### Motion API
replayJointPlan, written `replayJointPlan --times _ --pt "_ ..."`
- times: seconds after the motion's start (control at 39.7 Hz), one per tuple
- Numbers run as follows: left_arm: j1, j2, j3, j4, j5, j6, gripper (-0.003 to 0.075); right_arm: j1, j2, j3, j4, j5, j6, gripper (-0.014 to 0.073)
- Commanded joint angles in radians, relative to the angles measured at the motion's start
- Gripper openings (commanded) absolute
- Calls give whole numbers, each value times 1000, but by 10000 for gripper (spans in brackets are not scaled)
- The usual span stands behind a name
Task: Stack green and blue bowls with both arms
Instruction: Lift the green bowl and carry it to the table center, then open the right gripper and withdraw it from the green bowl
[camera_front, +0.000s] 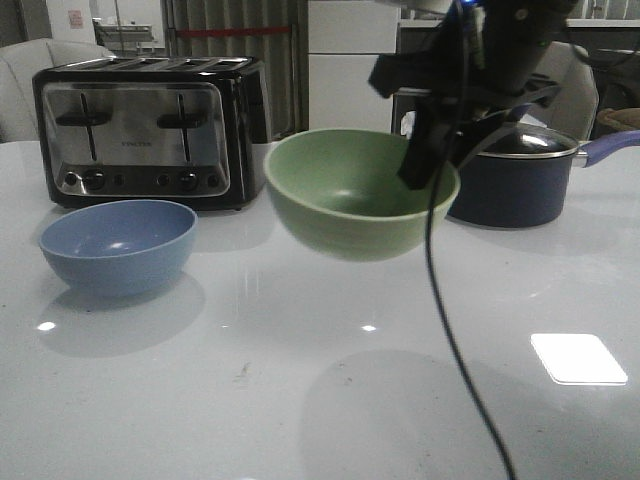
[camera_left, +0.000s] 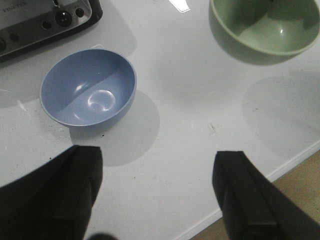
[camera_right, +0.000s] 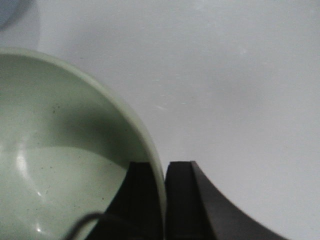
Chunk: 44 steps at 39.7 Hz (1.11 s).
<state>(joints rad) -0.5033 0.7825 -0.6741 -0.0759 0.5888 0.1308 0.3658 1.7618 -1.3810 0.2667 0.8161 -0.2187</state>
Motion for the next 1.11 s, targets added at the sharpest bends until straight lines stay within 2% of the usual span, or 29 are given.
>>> replayJointPlan --times 0.0,0.38,0.48,0.6,0.71,0.91,1.08 --pt "-9 -2 -31 -10 -75 -1 510 49 -6 -33 13 -40 -12 86" --pt "-9 -2 -31 -10 -77 -1 510 84 130 -33 32 -41 -12 112" --pt "-9 -2 -31 -10 -77 -1 510 84 148 -33 32 -41 -12 186" --pt "-9 -2 -31 -10 -77 -1 510 84 147 -33 32 -46 -12 351" --pt "-9 -2 -31 -10 -77 -1 510 84 132 -34 32 -46 -12 431" --pt "-9 -2 -31 -10 -77 -1 510 95 8 -12 32 -37 -12 433" --pt "-9 -2 -31 -10 -77 -1 510 152 -184 107 -23 -79 -28 433"
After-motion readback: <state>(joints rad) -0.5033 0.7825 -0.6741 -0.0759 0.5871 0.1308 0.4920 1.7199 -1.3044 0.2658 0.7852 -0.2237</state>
